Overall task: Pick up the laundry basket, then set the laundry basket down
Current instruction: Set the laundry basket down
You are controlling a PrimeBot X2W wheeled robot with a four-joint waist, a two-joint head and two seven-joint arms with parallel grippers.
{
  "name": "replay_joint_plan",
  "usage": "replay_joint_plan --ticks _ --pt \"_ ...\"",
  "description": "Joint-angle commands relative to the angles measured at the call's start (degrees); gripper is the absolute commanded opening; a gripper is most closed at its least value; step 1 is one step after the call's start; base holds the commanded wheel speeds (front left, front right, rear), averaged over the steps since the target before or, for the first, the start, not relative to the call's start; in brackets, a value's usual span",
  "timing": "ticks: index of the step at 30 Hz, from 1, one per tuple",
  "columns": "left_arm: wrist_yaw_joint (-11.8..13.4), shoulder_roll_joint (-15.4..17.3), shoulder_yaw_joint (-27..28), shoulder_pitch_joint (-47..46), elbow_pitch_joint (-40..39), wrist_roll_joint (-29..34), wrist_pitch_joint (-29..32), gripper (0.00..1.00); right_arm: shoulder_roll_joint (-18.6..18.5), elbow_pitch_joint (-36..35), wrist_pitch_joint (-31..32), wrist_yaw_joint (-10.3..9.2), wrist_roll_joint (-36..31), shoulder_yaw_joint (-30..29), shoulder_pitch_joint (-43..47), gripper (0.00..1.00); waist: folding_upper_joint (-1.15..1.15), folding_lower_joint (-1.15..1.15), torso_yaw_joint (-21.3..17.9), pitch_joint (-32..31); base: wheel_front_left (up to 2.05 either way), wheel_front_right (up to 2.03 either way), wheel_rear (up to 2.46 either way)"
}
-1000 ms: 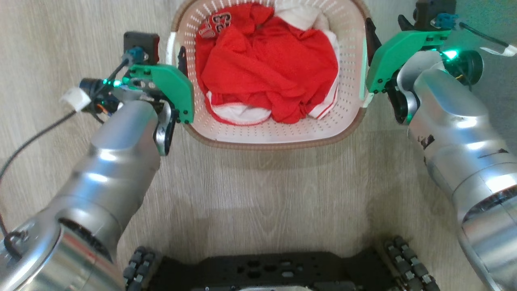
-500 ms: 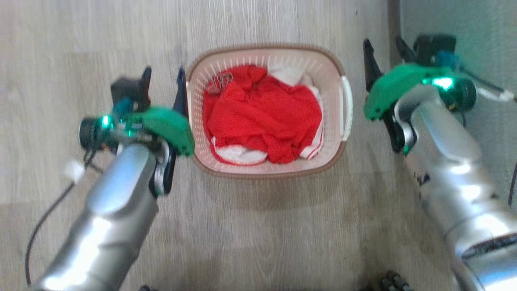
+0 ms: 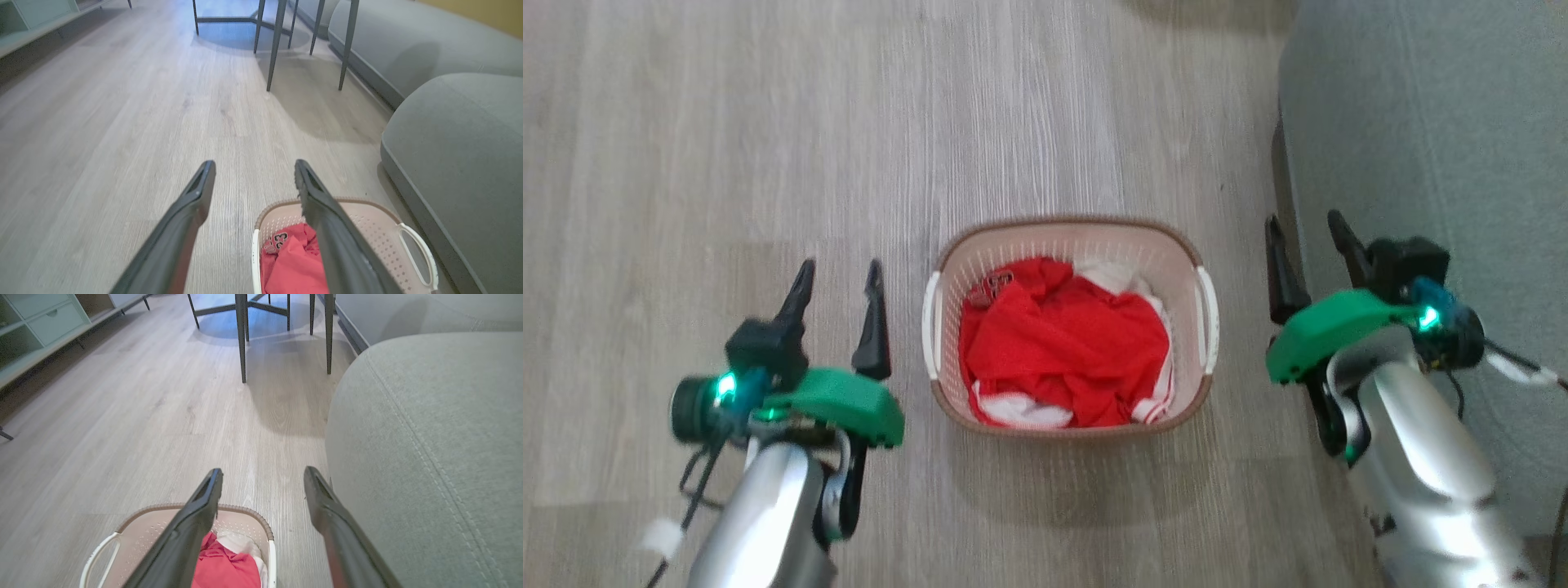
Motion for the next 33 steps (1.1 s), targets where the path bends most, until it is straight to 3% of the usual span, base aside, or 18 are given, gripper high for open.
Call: replay_joint_plan --ticks 1,8,14,33 --pt "-0.21 0.36 3.02 0.45 -3.24 0.92 -0.53 1.0 0.86 -3.18 -0.75 -0.09 -0.42 0.71 1.38 1.0 -0.01 0.01 0.5 -3.42 0.0 0.0 0.0" --pt "-2.05 -1.34 6.31 8.63 -8.76 3.26 -0.53 1.0 0.87 -12.52 -0.75 -0.09 -1.18 -1.4 10.79 1.0 -0.01 0.01 1.38 -8.44 0.0 0.0 0.0" --pt "-2.17 -2.08 8.58 13.37 -11.43 4.75 -0.53 1.0 0.87 -18.33 -0.75 -0.09 -2.02 -2.13 18.3 1.0 -0.01 0.01 1.71 -11.8 0.0 0.0 0.0" --pt "-2.19 -3.35 12.27 24.25 -16.72 6.38 -0.53 1.0 0.87 -23.94 -0.75 -0.09 -1.77 -2.98 27.85 1.0 -0.01 0.01 0.59 -17.38 0.0 0.0 0.0"
